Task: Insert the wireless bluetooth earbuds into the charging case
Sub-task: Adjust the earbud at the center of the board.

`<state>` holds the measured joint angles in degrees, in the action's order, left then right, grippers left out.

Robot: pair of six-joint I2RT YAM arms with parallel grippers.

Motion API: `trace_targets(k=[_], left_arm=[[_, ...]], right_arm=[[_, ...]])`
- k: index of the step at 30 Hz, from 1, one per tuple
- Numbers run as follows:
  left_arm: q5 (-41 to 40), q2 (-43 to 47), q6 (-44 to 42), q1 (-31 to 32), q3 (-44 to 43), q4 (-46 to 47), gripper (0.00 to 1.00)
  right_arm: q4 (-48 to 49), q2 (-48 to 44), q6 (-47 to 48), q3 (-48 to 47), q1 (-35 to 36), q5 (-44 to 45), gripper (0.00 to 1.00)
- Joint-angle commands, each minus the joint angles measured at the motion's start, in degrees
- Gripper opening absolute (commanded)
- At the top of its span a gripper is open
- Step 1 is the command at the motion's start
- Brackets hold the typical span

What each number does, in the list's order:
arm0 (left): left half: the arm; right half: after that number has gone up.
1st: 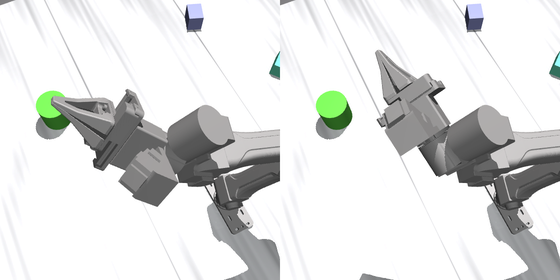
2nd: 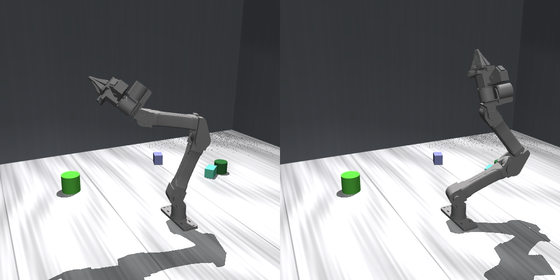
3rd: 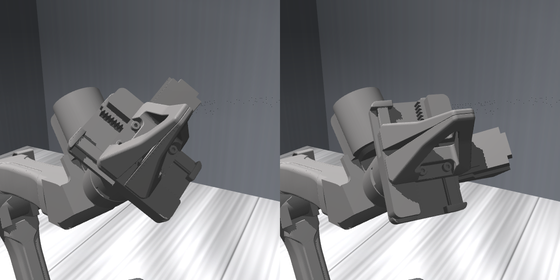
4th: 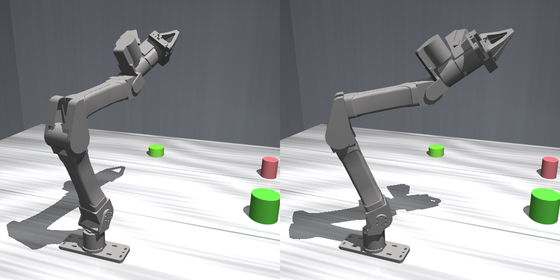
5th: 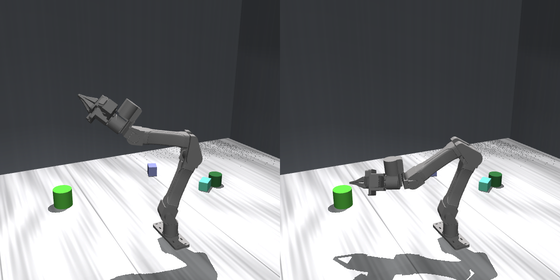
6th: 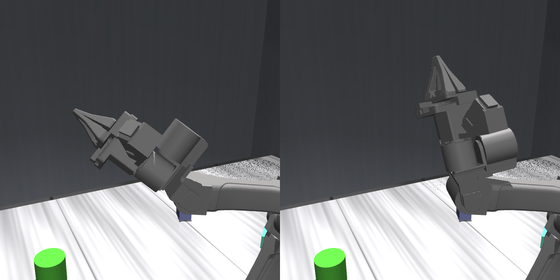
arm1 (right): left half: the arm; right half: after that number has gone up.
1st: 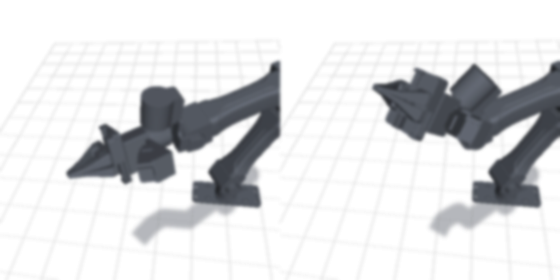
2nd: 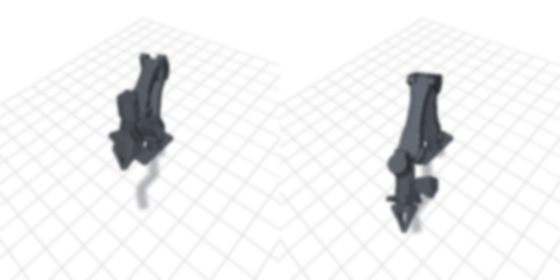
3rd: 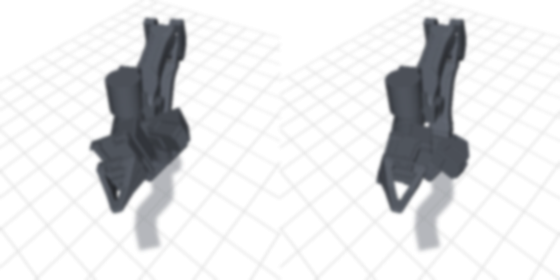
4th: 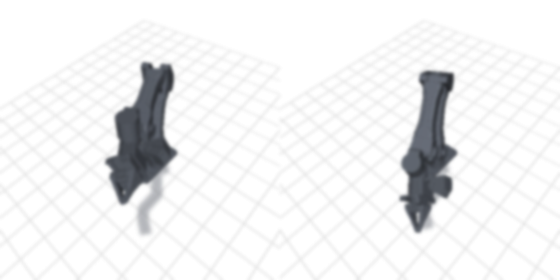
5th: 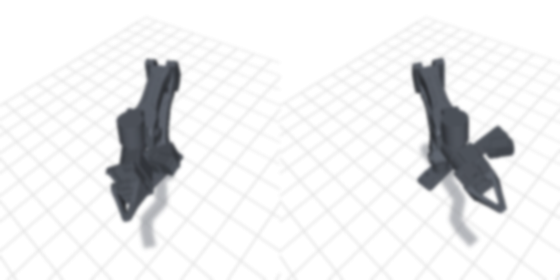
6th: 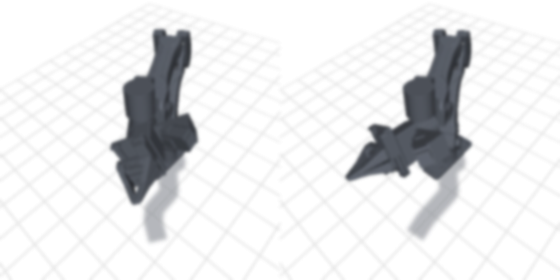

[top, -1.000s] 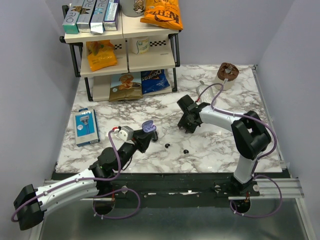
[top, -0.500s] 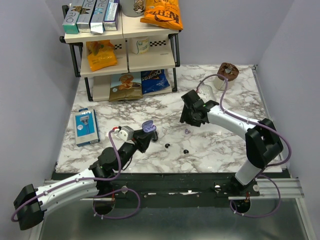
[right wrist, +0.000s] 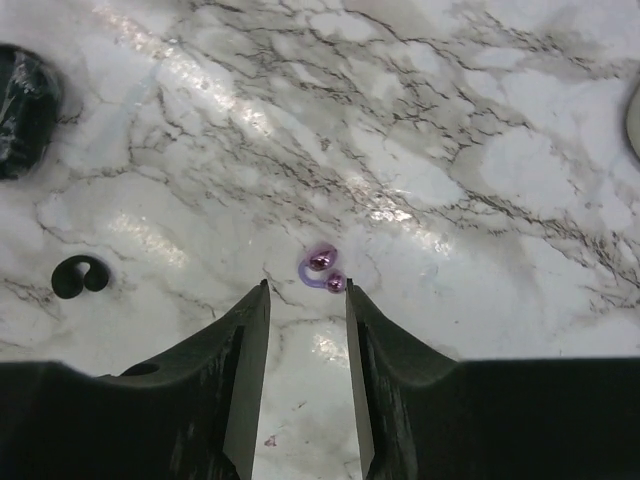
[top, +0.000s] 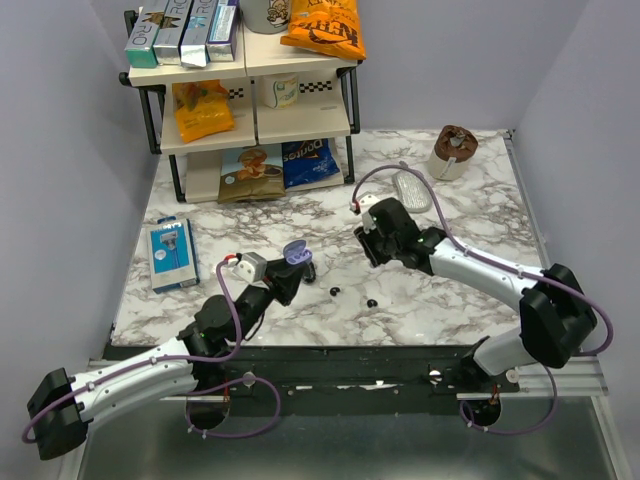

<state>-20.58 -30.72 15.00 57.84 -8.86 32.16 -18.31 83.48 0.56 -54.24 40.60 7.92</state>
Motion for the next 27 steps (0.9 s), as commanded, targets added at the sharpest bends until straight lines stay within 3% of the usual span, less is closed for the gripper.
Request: trace_targets(k=[1, 11, 27], left_arm=[[0.2, -0.1, 0.3, 0.4, 0.4, 3.3, 0.0], [-0.4, 0.7, 0.6, 1.0, 1.6, 3.2, 0.0], [-0.3, -1.4, 0.6, 1.0, 1.4, 3.5, 0.0]], right_arm=[[2.8, 2.8, 8.0, 0.4, 1.8, -4.9, 0.45], [1.5, 9.2, 7.3, -2.4, 2.6, -1.4, 0.51], [2.0, 13.1, 5.0, -1.4, 2.6, 3.2, 0.49]])
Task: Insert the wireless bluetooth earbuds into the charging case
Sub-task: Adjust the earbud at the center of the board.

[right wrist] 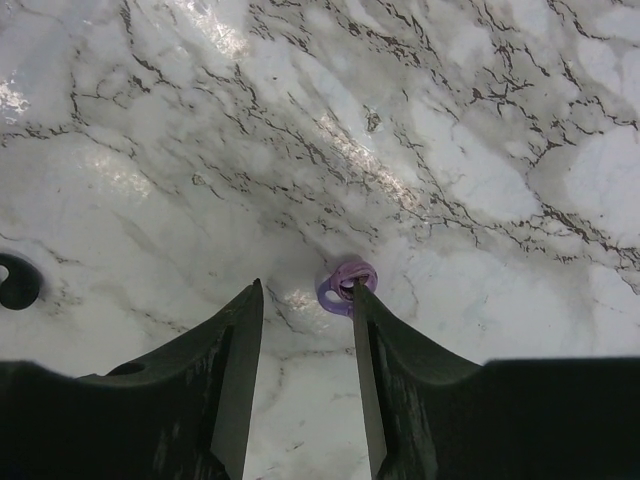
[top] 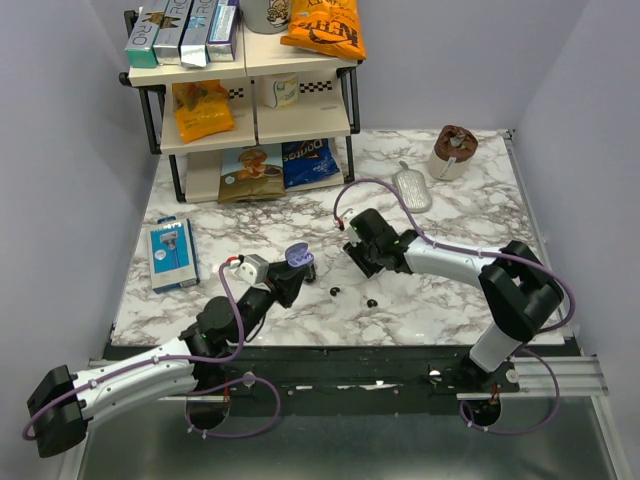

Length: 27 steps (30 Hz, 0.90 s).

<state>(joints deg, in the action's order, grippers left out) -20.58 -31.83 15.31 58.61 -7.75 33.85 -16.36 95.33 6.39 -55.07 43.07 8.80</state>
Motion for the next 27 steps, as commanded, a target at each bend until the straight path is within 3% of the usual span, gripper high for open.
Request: trace_targets(k=[1, 27], left_arm=[[-0.3, -0.3, 0.3, 0.3, 0.3, 1.8, 0.0], [0.1, -1.9, 0.9, 0.4, 0.5, 3.1, 0.0]], right_arm=[[0.0, 1.5, -1.1, -0.7, 0.2, 2.5, 0.49], [-1.7, 1.8, -4.5, -0.5, -0.3, 5.5, 0.43]])
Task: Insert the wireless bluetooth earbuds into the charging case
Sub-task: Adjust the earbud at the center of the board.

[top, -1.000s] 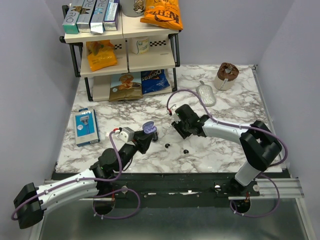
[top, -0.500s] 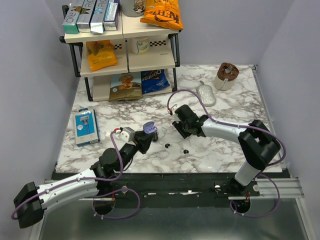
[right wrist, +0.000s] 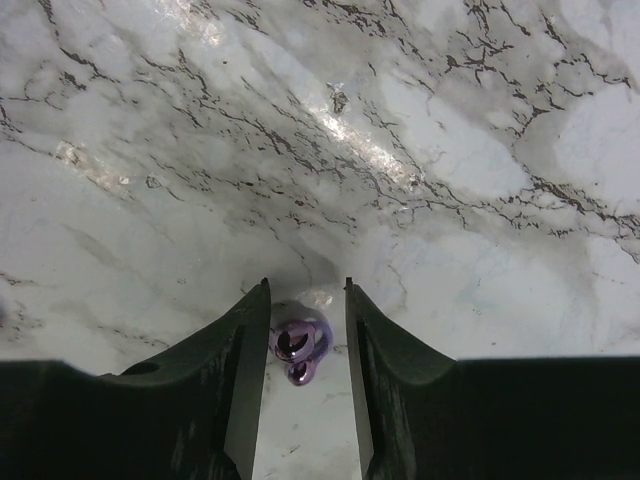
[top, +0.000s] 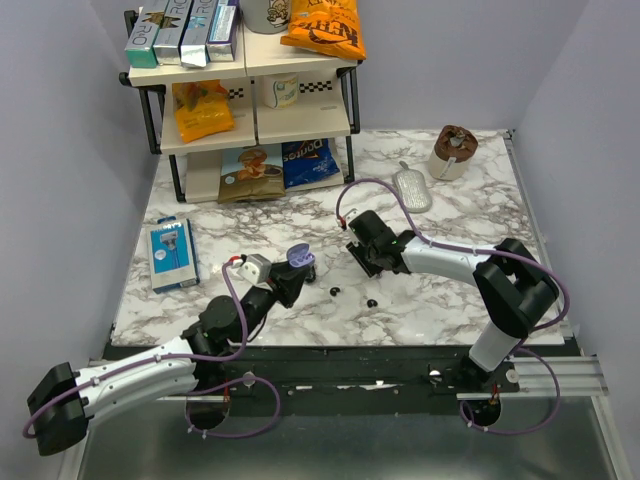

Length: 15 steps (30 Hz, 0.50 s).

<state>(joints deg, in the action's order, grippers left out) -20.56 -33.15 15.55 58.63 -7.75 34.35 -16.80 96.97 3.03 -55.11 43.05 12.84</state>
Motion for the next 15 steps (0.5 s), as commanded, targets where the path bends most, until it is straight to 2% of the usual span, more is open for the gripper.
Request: trace_targets(k=[1, 6, 12, 15], left_arm=[[0.1, -0.5, 0.7, 0.4, 0.5, 2.6, 0.0], [0.0, -0.3, 0.7, 0.4, 0.5, 2.3, 0.0], [-0.2, -0.8, 0.5, 0.5, 0.5, 2.7, 0.0], [0.0, -1.6, 0.4, 0.6, 0.5, 3.4, 0.0]], right_arm=[[-1.3, -0.1, -1.3, -0.3, -0.2, 1.7, 0.43], [-1.3, -0.2, -1.6, -0.7, -0.2, 1.7, 0.43], [-2.3, -6.0, -2.9, -1.3, -0.2, 0.0, 0.61], [-4.0, -8.6, -5.5, -2.3, -0.1, -1.9, 0.64]])
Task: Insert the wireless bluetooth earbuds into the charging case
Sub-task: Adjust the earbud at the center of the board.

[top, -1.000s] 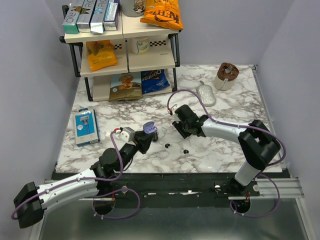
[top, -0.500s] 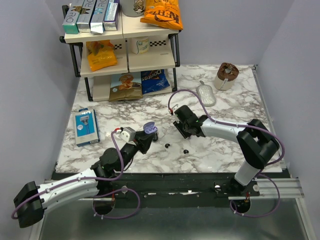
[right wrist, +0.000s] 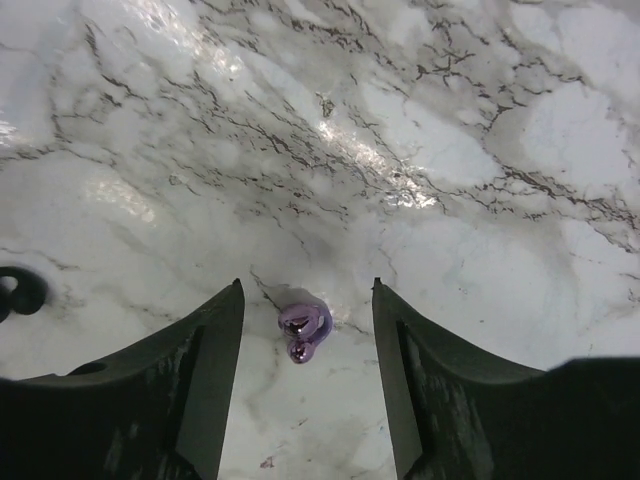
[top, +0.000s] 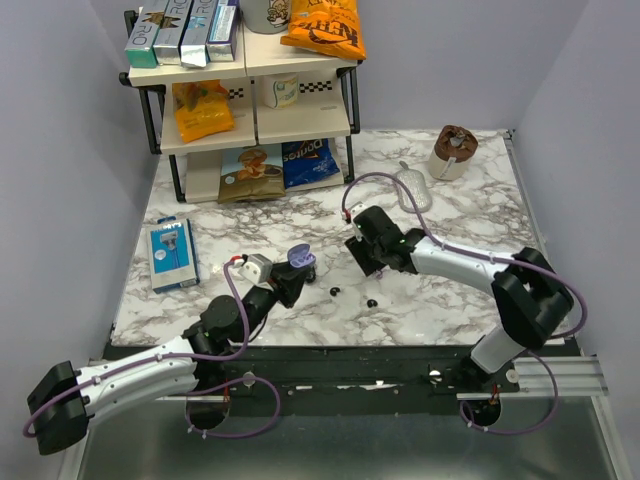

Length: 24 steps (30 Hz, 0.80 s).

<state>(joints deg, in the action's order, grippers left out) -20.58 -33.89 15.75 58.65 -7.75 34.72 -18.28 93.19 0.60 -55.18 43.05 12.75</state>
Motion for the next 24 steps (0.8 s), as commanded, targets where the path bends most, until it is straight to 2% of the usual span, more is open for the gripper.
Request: trace_targets(k=[1, 2, 6, 9, 13, 24], left_arm=[[0.1, -0.9, 0.3, 0.5, 0.4, 3.2, 0.0], [0.2, -1.1, 0.3, 0.6, 0.2, 3.2, 0.0], [0.2, -0.8, 0.2, 0.6, 0.2, 3.2, 0.0], [0.2, -0.8, 0.3, 0.6, 0.3, 3.0, 0.0], [0.5, -0.9, 0.3, 0.7, 0.0, 2.9, 0.0], [0.1, -0.3, 0.6, 0.8, 0.3, 2.5, 0.0]], right_arm=[[-2.8, -6.4, -3.8, -2.0, -0.2, -1.9, 0.64], [-3.3, -7.1, -5.3, -1.8, -0.2, -2.0, 0.63], [-4.1, -8.6, -8.0, 1.3, -0.1, -2.6, 0.5], [-3.9, -7.9, -8.9, 2.5, -0.2, -4.8, 0.44], [-2.8, -7.3, -10.4, 2.6, -0.2, -5.6, 0.45], [-5.6, -1.6, -17.1, 1.2, -0.1, -2.9, 0.56]])
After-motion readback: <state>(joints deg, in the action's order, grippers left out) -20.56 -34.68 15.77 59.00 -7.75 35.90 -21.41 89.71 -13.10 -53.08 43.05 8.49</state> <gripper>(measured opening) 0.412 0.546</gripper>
